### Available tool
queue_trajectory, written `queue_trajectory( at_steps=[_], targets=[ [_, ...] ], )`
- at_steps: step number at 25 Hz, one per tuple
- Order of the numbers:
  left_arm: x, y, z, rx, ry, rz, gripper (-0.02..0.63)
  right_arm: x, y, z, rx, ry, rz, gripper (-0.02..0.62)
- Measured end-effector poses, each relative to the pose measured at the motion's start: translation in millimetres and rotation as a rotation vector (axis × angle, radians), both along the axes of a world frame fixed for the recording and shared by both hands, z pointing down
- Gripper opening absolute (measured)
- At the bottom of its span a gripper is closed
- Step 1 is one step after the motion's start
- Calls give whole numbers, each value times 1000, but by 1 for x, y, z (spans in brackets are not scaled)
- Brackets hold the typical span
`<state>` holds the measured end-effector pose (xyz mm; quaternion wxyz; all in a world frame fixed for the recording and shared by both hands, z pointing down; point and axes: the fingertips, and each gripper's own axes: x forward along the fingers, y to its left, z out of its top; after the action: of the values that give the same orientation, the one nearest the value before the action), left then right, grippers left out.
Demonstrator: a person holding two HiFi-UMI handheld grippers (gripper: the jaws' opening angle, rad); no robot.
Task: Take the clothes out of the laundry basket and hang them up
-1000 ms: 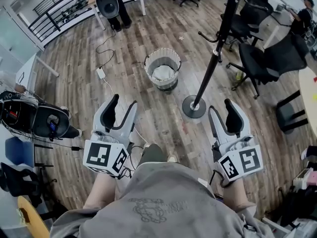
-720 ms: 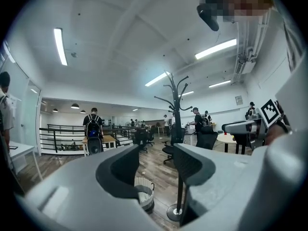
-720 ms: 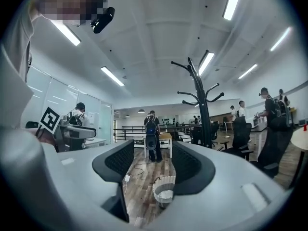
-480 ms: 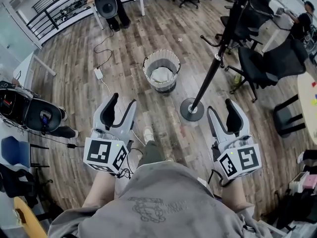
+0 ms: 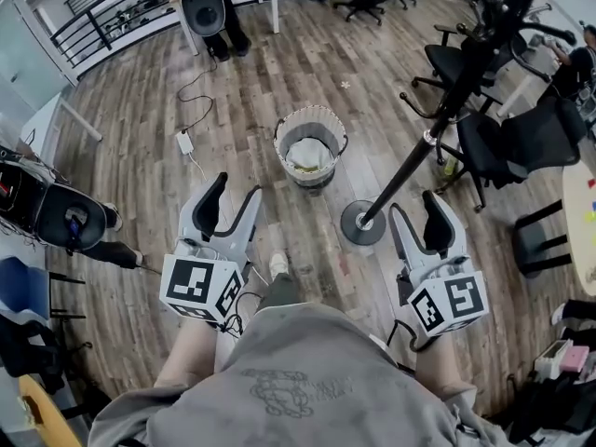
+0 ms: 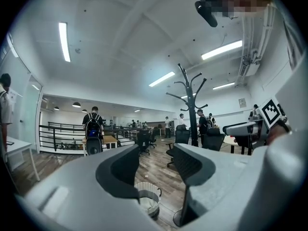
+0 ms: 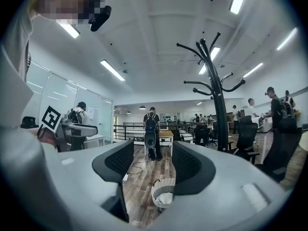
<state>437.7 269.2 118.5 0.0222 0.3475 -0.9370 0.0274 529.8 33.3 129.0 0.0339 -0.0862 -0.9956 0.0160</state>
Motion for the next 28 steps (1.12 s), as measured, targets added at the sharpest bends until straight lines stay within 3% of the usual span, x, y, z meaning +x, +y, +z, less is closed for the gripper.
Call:
queue_trajectory(
  at_steps=[9, 17, 28],
  targets=[
    [-115, 19, 20, -39, 61, 30, 222, -114, 13, 10, 2, 58, 29, 262],
    [-228, 23, 43, -94, 107, 109, 222, -213, 27, 46, -31, 164, 84, 262],
    [-303, 18, 60, -107, 120, 165, 222, -274, 25, 67, -30, 216, 125, 262]
  ],
)
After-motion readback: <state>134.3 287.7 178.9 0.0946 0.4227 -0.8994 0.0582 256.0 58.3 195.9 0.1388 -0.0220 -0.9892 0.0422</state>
